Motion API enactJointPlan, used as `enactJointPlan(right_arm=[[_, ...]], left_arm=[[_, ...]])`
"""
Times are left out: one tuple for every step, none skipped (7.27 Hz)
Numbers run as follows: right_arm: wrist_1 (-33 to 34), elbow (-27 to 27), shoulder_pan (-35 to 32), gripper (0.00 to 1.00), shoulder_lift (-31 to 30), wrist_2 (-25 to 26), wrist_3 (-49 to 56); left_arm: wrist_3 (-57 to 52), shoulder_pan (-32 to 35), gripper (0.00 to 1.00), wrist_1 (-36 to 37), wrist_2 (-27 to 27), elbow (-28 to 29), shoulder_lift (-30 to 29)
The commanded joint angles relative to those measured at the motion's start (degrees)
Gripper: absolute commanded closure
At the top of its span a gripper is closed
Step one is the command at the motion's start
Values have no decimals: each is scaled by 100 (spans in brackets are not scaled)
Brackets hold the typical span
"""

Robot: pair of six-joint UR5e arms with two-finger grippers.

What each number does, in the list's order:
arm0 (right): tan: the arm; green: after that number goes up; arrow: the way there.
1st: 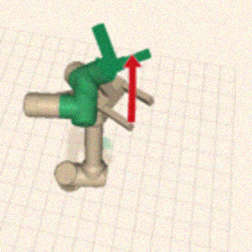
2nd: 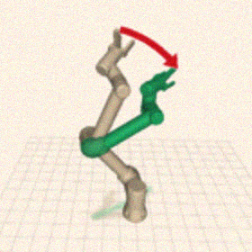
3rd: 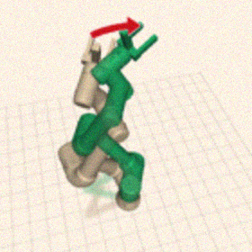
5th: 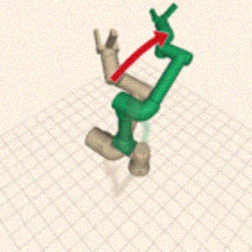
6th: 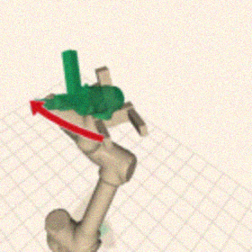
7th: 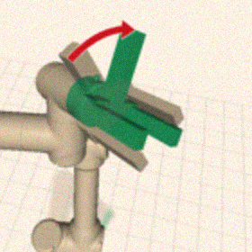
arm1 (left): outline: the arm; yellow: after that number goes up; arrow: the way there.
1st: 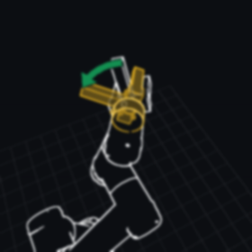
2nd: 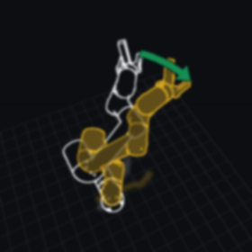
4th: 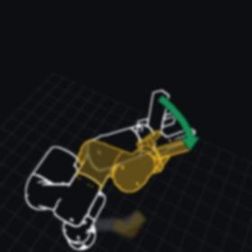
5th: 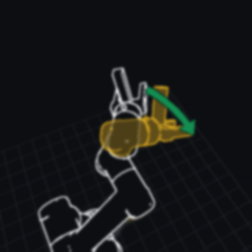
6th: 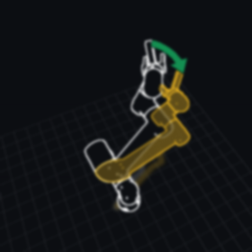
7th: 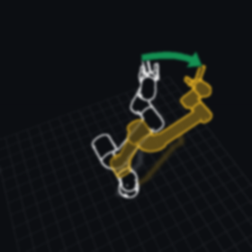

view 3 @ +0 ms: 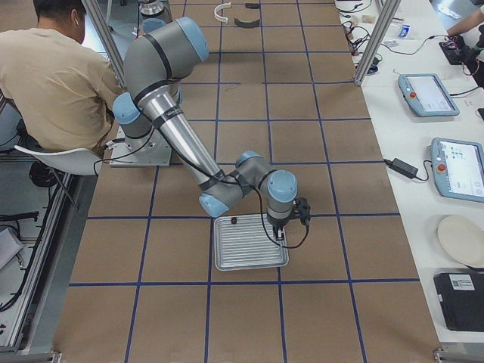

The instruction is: Place bearing gear from tray to pile

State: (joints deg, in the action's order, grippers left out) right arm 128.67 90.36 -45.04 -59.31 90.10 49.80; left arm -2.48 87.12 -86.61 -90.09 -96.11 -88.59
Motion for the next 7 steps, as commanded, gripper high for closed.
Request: enactJointPlan(right_arm=[[-226,121,-1499,95,-299,-10,-1186],[-228,157,-2386,95,-474,-10,-2071],[-411,235,-3344,95,-754,-2,-3567],[-465,323,-4397,95,-896,77,-4687],[-431,515,-5409,95,-924,69,-5969],[-326,630,-6280,95,-881,8,-7026],[-325,649,-6872,95,-897,-10,-7332]], left_arm=[[2,-2,0,13,0,-4,0],[2,7,0,13,0,-4,0],[2,-2,0,47,0,-4,0],[2,-2,0,74,9,-4,0],[11,-2,0,66,70,-4,0],[11,-28,0,48,-26,-4,0],[11,-20,0,39,-26,-4,0]])
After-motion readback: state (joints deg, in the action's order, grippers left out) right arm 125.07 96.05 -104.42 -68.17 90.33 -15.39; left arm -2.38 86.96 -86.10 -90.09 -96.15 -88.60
